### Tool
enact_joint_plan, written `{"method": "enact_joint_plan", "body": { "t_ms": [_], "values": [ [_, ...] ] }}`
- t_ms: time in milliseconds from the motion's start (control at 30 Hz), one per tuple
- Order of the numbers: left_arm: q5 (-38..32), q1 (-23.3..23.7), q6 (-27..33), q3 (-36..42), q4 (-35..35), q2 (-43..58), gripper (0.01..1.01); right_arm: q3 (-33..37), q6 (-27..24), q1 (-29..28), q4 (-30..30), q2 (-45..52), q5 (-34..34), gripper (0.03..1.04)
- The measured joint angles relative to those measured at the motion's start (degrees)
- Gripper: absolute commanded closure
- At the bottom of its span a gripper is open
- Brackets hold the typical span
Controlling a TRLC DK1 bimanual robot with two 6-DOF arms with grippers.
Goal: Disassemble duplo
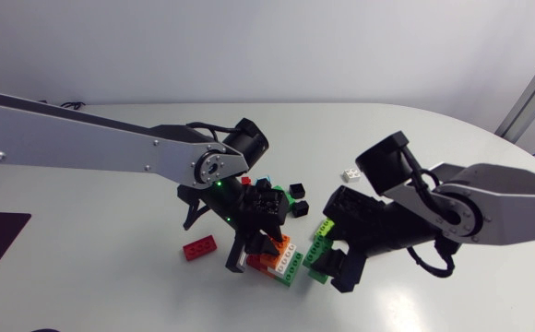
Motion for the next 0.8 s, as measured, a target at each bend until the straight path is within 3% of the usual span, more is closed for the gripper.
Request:
{"method": "enact_joint_plan", "body": {
  "t_ms": [167,200,233,267,300,467,700,800],
  "values": [
    [-0.2,0.0,-0.4,0.0,0.0,-0.1,0.675,-3.7,-0.6,1.6,2.8,2.8,3.1,0.61],
    [-0.4,0.0,-0.9,0.0,0.0,-0.2,0.667,-4.0,-0.7,1.9,3.8,3.9,3.8,0.55],
    [-0.4,0.0,-1.2,0.0,0.0,-0.2,0.639,-4.0,-1.0,2.2,4.8,4.7,4.0,0.4],
    [-0.5,0.0,-1.3,0.0,0.0,-0.3,0.597,-3.9,-1.2,2.6,5.7,5.2,4.3,0.17],
    [-0.7,0.0,-1.5,0.0,0.0,-0.4,0.551,-3.7,-1.3,2.9,6.1,5.6,4.5,0.05],
    [-2.1,0.0,-2.2,0.0,-0.1,-1.4,0.334,-3.4,-1.3,4.6,4.8,5.5,5.5,0.06],
    [-1.9,-1.4,-3.0,0.0,-0.1,-4.1,0.164,-3.5,-1.3,4.8,-0.2,-2.4,5.5,0.06],
    [-1.9,-2.7,-3.1,0.0,-0.1,-4.1,0.136,-3.9,-1.3,4.5,-0.2,-3.9,5.5,0.06]
  ]
}}
